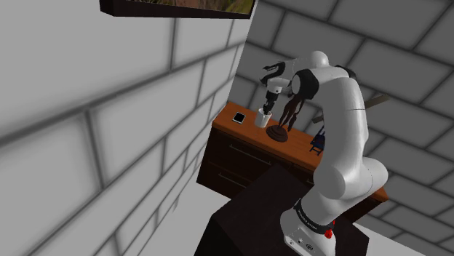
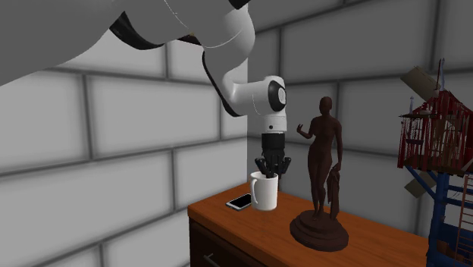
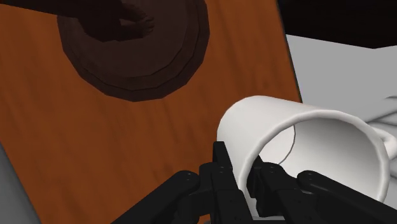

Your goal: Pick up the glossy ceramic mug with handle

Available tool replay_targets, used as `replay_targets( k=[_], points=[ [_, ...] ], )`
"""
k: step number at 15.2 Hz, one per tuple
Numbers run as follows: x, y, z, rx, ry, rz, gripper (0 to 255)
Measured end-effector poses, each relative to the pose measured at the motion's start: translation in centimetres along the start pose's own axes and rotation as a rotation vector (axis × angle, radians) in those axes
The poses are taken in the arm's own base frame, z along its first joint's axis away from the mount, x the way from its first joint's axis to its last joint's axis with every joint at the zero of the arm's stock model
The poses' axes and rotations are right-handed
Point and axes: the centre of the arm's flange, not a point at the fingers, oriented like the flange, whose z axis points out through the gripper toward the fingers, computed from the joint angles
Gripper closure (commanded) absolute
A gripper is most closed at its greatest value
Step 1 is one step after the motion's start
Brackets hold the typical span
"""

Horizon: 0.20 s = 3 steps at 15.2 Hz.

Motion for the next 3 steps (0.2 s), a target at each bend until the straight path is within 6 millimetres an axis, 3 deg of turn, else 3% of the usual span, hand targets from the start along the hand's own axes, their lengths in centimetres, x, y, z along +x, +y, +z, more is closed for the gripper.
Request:
replay_targets(
  k=[3],
  points=[
    [-0.19,-0.20,-1.34,0.000,0.000,0.000,255]
  ],
)
